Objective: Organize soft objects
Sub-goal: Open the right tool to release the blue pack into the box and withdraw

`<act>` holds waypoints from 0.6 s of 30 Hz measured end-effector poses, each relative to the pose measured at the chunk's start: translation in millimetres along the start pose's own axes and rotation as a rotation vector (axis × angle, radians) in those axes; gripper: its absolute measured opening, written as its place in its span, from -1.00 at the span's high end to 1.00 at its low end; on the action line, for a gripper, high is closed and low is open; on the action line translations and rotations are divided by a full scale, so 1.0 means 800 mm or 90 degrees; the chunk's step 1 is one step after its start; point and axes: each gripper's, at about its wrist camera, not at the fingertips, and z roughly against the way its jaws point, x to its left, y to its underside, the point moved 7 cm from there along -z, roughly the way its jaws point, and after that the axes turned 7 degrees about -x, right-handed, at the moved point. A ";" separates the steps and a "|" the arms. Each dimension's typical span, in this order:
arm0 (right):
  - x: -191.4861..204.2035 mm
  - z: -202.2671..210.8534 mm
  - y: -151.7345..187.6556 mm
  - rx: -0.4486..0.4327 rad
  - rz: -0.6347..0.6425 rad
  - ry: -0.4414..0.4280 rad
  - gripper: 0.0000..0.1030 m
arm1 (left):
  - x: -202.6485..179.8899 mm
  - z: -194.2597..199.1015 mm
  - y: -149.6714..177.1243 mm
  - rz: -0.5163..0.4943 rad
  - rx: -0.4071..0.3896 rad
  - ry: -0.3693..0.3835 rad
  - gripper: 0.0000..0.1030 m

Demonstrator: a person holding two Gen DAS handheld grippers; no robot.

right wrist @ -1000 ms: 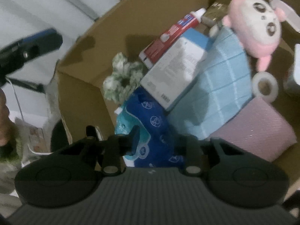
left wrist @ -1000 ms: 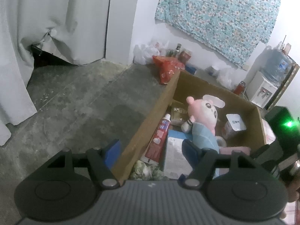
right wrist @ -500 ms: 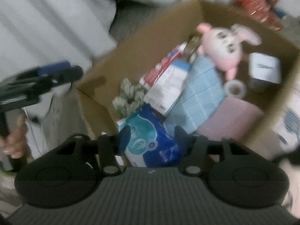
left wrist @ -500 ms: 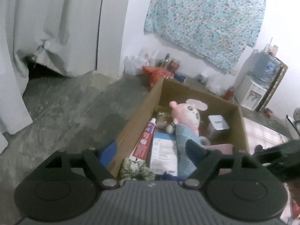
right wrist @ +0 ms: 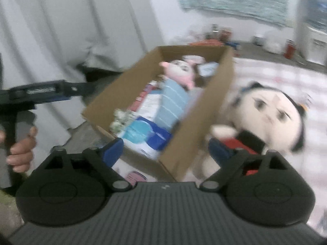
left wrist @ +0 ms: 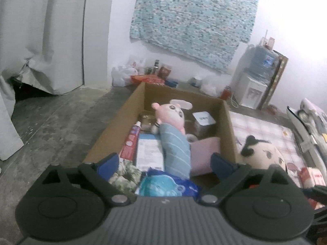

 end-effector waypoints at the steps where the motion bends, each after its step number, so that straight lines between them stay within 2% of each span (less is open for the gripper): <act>1: -0.003 0.000 0.012 -0.001 -0.008 0.020 -0.78 | -0.003 0.005 0.003 -0.005 -0.003 0.002 -0.95; 4: -0.012 0.011 0.038 0.003 -0.029 0.078 -0.79 | -0.011 0.017 0.007 -0.029 -0.009 -0.009 -1.00; 8: -0.004 0.018 0.061 0.001 -0.024 0.110 -0.90 | -0.017 0.036 0.008 -0.035 -0.013 -0.035 -1.00; 10: 0.003 0.023 0.062 -0.012 -0.028 0.112 -0.98 | -0.017 0.043 0.007 -0.029 -0.014 -0.040 -1.00; 15: 0.016 0.036 0.051 -0.050 -0.006 0.130 -0.98 | -0.024 0.062 0.018 -0.044 -0.006 -0.062 -1.00; 18: 0.019 0.048 0.046 -0.069 0.010 0.172 -0.98 | -0.029 0.070 0.025 -0.065 -0.001 -0.090 -1.00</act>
